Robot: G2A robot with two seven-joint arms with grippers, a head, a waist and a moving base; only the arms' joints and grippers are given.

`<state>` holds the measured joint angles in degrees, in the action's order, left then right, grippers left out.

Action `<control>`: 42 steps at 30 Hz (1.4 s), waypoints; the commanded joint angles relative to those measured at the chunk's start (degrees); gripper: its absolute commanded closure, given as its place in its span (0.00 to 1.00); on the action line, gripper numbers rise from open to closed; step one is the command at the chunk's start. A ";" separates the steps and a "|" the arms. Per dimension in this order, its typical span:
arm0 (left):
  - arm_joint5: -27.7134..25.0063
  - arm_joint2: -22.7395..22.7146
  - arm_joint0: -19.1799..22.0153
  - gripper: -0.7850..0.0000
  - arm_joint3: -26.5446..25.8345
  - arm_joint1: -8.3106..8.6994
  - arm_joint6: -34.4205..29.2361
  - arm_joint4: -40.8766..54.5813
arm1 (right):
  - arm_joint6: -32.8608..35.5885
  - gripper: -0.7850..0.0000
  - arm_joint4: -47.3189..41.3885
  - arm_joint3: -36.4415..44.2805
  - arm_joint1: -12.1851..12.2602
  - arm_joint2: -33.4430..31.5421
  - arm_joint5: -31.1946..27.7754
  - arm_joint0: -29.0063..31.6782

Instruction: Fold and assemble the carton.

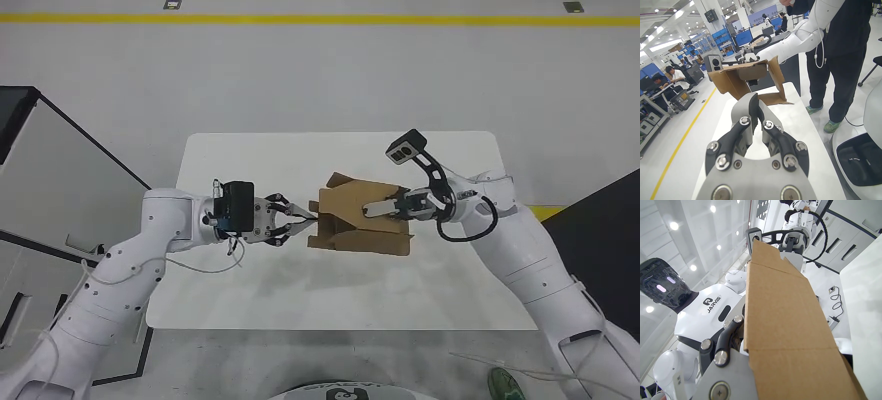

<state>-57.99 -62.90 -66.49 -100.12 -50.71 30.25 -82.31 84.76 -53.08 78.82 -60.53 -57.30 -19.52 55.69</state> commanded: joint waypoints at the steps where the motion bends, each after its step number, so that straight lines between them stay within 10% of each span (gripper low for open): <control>1: -0.01 -0.10 -0.09 1.00 -0.11 0.02 -0.08 0.05 | -0.04 1.00 0.14 0.16 -0.07 -0.39 -0.03 0.23; 42: -0.01 2.96 1.28 1.00 0.23 0.38 1.05 0.38 | 0.81 1.00 2.00 0.35 -2.52 -1.85 0.81 1.35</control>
<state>-58.00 -60.05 -65.29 -99.90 -50.30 31.31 -81.96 85.45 -50.85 79.15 -62.97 -59.24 -18.84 57.01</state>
